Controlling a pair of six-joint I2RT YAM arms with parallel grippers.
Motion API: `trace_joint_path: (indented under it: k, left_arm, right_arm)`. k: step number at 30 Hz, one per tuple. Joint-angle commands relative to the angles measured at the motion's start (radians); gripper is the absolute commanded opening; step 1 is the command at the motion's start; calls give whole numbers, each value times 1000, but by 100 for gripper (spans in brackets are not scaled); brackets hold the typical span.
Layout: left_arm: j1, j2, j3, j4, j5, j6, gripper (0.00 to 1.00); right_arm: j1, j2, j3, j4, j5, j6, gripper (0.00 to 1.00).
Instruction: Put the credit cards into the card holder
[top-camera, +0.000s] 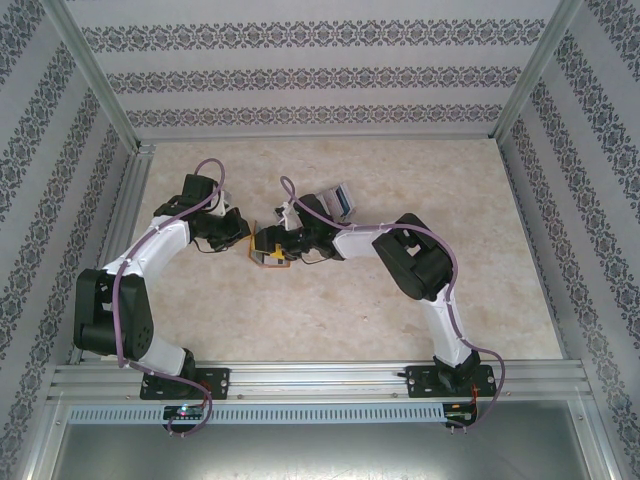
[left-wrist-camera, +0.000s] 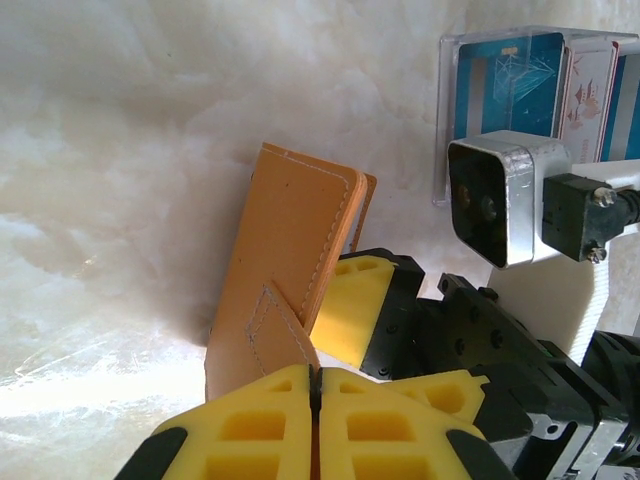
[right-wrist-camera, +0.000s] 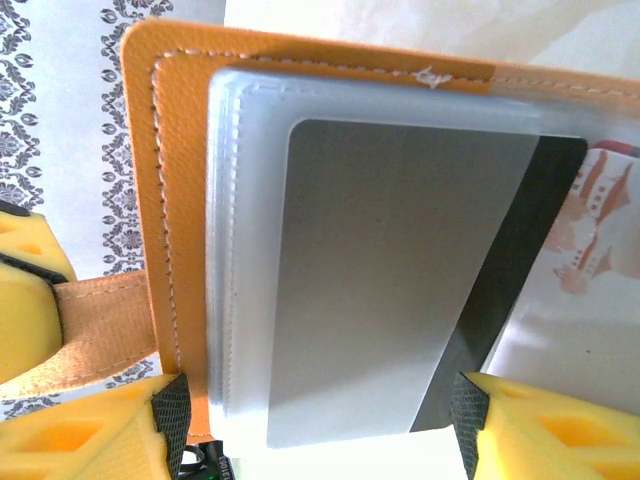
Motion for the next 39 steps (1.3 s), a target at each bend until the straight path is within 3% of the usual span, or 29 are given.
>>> trace_joint_path:
  k: [1, 9, 13, 21, 39]
  left_arm:
    - [7, -27, 38, -29, 16, -6, 5]
    - [7, -26, 42, -40, 0, 1, 5]
    - [8, -27, 39, -45, -14, 8, 4]
    - [23, -21, 0, -36, -36, 22, 4]
    - [95, 33, -139, 52, -33, 43, 3]
  right_arm:
    - [-20, 10, -42, -31, 51, -4, 68]
    - [-24, 14, -47, -28, 51, -5, 55]
    - [-27, 7, -48, -29, 53, -7, 54]
    - [-32, -20, -53, -48, 54, -20, 64]
    - [-32, -92, -9, -239, 123, -122, 69]
